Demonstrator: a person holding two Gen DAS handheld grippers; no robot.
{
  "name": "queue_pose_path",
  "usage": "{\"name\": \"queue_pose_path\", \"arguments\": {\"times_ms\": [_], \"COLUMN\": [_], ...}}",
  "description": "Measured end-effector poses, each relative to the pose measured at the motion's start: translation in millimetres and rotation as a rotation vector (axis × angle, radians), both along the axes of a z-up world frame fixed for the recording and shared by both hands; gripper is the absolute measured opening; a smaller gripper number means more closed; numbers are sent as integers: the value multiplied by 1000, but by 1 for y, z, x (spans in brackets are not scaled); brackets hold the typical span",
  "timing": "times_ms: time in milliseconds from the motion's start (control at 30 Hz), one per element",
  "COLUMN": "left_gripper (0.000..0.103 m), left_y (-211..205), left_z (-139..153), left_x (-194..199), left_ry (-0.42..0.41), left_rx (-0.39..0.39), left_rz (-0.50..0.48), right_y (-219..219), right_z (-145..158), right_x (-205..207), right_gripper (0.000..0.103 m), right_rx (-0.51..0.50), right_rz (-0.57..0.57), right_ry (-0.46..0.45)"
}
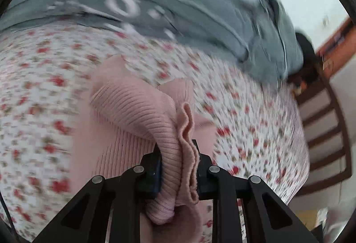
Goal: Fold small clothes
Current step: 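Grasp the folded sweater edge with the left gripper and lift it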
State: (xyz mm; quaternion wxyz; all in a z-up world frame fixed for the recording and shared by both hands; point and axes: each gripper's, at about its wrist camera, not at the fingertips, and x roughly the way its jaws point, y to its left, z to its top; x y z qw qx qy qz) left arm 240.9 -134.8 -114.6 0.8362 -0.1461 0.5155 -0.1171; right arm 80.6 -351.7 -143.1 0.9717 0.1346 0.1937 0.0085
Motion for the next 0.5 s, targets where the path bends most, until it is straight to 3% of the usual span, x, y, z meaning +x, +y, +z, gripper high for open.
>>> {"name": "queue_pose_path", "arguments": {"times_ms": [133,200,300,400,500], "left_gripper": [26,44,57,64,65], "left_y": [-44,-40,-13,24,68], "left_z": [-31,-21,0,18,18], "left_x": [4,-3,-11,-22,-32], "left_ry": [63,3,-66,-132,-151], "left_rx": [83,30,-73,-80,-61], "left_rz": [-96,-140,-152,-92,-25], "right_y": [-6,-7,-11,-9,-4], "right_z": [-1,-2,-5,-7,-5], "right_x": [-3,-4,-3,-1,1], "right_gripper": [40,40,41,42,47], "right_rx": [-10,-8,15,40,76], "right_rz": [-5,3,32,63,109], "right_ry": [-8,-4,7,21,19]}}
